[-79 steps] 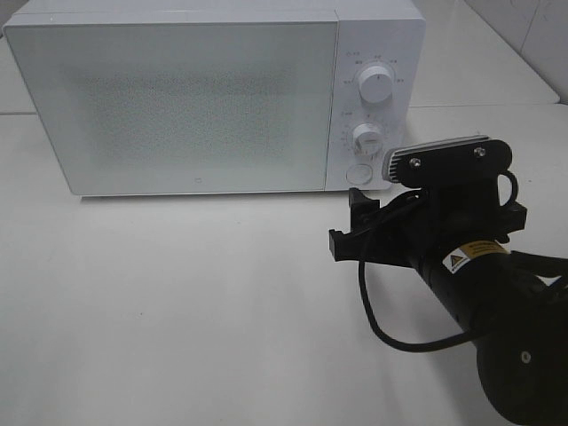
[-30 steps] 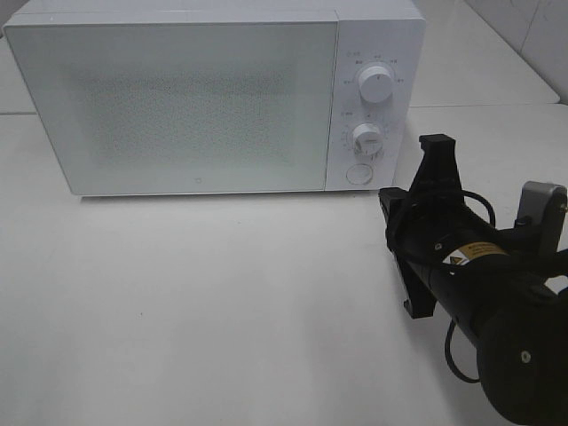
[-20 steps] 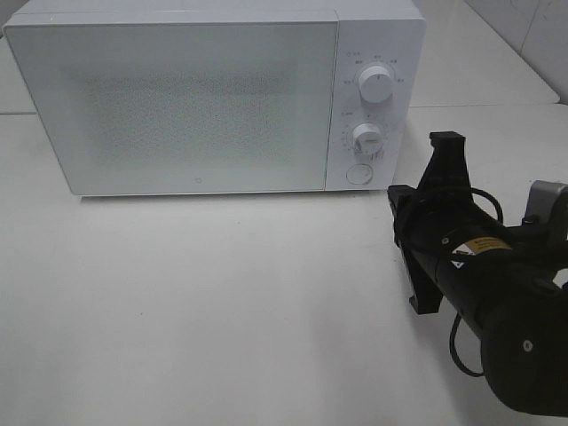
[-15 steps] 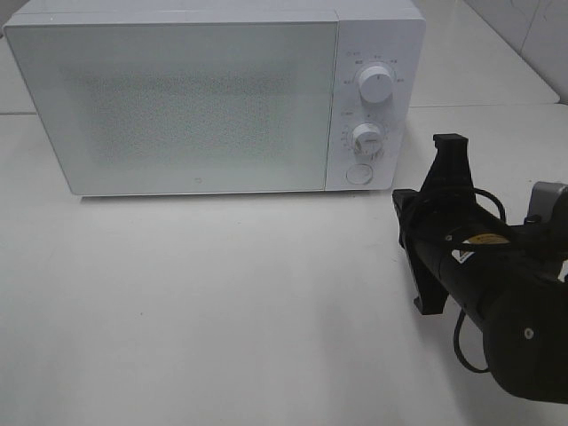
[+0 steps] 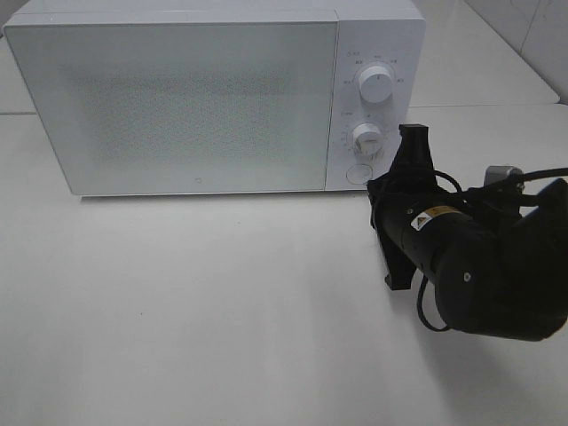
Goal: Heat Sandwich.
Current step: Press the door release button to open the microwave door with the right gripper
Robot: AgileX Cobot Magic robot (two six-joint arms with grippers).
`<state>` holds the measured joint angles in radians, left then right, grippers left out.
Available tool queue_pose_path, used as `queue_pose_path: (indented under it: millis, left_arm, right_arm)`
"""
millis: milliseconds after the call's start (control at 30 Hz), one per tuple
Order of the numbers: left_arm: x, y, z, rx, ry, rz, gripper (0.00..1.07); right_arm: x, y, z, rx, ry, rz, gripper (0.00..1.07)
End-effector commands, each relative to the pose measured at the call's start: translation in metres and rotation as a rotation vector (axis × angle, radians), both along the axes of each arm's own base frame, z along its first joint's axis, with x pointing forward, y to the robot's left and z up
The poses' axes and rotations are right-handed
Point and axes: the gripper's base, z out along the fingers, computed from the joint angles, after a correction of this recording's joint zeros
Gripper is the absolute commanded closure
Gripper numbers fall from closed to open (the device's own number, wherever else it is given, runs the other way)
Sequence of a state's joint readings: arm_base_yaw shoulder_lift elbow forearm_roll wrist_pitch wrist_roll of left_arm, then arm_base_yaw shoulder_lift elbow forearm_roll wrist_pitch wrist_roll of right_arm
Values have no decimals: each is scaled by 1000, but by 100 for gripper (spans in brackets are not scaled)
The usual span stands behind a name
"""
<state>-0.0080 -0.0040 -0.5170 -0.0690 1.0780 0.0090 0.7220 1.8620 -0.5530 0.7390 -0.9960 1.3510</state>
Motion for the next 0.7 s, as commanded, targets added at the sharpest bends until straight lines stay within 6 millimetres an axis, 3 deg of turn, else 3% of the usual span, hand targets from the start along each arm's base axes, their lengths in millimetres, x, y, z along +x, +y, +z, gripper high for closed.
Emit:
queue_pose_path:
  millis: [33, 333, 700]
  left_arm:
    - [-1, 0, 0, 0, -12, 7, 9]
    - [-1, 0, 0, 1, -12, 7, 9]
    - [-1, 0, 0, 1, -12, 7, 9]
  right_arm:
    - [10, 3, -2, 3, 3, 13, 107]
    - [45, 7, -14, 8, 36, 1, 107]
    - [73, 4, -27, 17, 59, -43, 107]
